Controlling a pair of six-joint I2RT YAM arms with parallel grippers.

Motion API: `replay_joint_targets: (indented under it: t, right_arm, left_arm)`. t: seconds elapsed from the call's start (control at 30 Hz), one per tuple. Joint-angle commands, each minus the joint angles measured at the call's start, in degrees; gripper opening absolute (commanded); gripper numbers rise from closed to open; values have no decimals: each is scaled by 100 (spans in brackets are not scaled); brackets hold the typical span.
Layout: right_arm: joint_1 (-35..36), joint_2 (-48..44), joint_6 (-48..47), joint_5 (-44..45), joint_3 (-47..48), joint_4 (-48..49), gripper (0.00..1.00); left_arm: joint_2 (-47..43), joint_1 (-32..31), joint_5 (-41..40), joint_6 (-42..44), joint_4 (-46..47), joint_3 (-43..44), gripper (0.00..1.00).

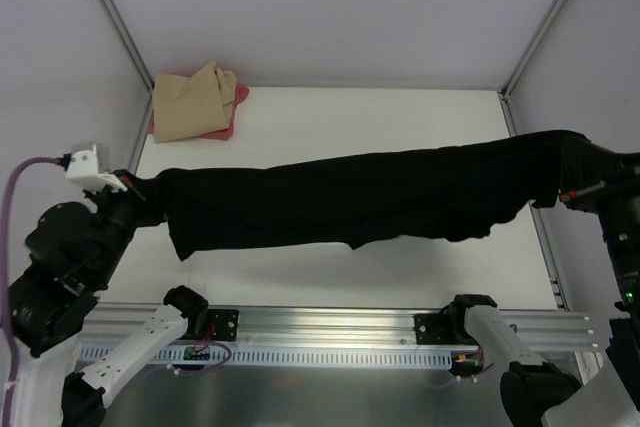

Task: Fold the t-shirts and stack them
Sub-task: Flatten out the tshirt

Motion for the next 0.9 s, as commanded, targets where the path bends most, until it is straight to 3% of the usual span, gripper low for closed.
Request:
replay_joint_targets:
  t: [0.0, 0.27, 0.53, 0.7, 0.8, 0.87]
  right_arm:
    - [-34, -68, 233, 396, 263, 100, 1]
    - [-34, 169, 233, 326, 307, 258, 0]
    - [-34, 476, 66, 335, -447, 706, 0]
    - [-34, 1168, 154, 151, -1616, 1548, 0]
    - [-174, 2115, 312, -402, -1644, 1952, 1]
    - [-218, 2636, 365, -553, -1172, 2033, 1]
  left_arm:
    - [-96, 47, -243, 118, -342, 720, 0]
    - [185, 47, -349, 373, -388, 1408, 0]
    - [606, 56, -357, 592, 332, 715, 0]
    - [1537, 108, -174, 742, 1404, 116, 0]
    - [2468, 467, 343, 716, 2107, 160, 0]
    - [3238, 697, 977, 654, 2389, 500, 0]
